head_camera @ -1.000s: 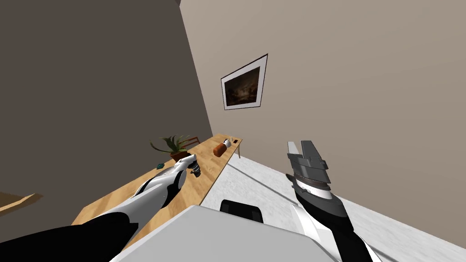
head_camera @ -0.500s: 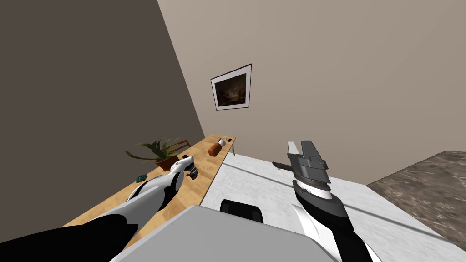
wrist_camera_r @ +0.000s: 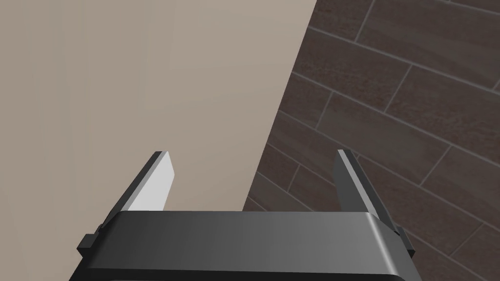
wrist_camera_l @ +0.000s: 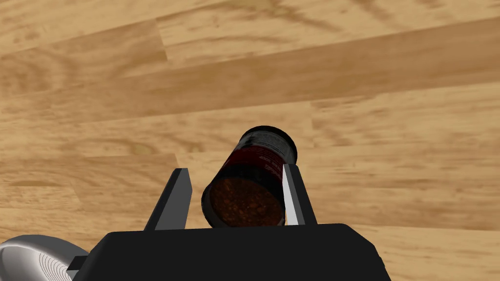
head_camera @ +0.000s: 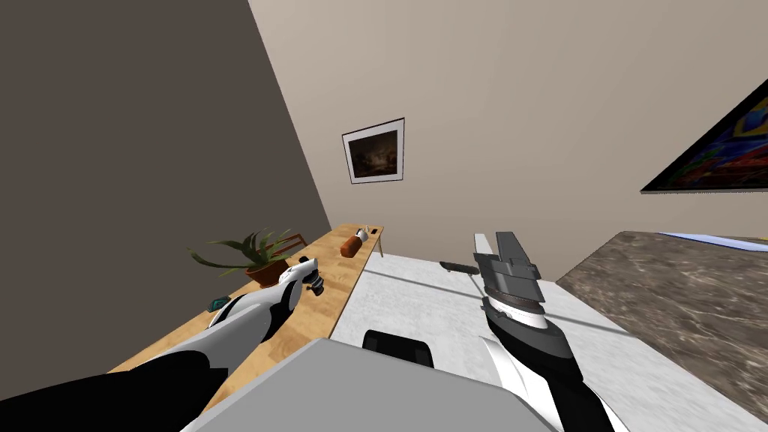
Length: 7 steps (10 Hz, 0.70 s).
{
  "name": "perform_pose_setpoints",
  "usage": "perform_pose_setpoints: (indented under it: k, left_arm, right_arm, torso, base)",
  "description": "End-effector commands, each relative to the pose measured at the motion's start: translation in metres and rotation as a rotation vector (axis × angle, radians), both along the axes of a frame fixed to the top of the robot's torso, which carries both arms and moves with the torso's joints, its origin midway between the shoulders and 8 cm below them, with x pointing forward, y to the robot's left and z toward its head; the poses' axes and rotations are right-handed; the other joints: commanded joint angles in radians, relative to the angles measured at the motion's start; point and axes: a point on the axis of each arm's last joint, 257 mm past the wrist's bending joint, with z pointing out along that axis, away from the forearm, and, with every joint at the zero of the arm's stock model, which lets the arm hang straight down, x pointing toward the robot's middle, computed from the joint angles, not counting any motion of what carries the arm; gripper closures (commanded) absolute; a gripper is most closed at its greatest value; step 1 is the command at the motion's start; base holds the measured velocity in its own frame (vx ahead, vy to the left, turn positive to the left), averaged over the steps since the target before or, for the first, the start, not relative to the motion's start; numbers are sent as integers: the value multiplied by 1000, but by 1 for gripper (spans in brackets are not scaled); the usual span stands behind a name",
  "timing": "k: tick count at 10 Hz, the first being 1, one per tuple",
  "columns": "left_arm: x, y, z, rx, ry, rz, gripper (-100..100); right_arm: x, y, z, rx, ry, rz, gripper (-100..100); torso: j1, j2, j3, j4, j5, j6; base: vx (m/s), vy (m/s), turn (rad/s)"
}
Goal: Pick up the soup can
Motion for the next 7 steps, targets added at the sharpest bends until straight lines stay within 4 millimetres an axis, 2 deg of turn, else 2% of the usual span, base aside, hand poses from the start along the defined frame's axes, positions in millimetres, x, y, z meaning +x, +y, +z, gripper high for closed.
perform_pose_setpoints:
  k: [1, 4, 5, 6, 7]
  left_arm:
    - [0, 0, 0, 0, 0, 0, 100]
    - [0, 0, 0, 0, 0, 0, 100]
    - [0, 0, 0, 0, 0, 0, 0]
    - [6, -6, 1, 0, 2, -45, 100]
    - [6, -6, 1, 0, 2, -45, 100]
  right_arm:
    - [0, 0, 0, 0, 0, 0, 0]
    - [0, 0, 0, 0, 0, 0, 0]
    - [0, 0, 0, 0, 0, 0, 0]
    - [0, 0, 0, 0, 0, 0, 0]
    - [0, 0, 0, 0, 0, 0, 0]
  torso:
    - [0, 0, 0, 0, 0, 0]
    - [0, -2, -1, 0, 0, 0]
    - [0, -2, -1, -1, 0, 0]
    - [0, -2, -1, -1, 0, 0]
    - [-1, -7, -4, -1, -1, -3]
  base:
    - [0, 0, 0]
    - [0, 0, 0]
    - [0, 0, 0]
    - [106, -14, 329]
    - [139, -47, 306]
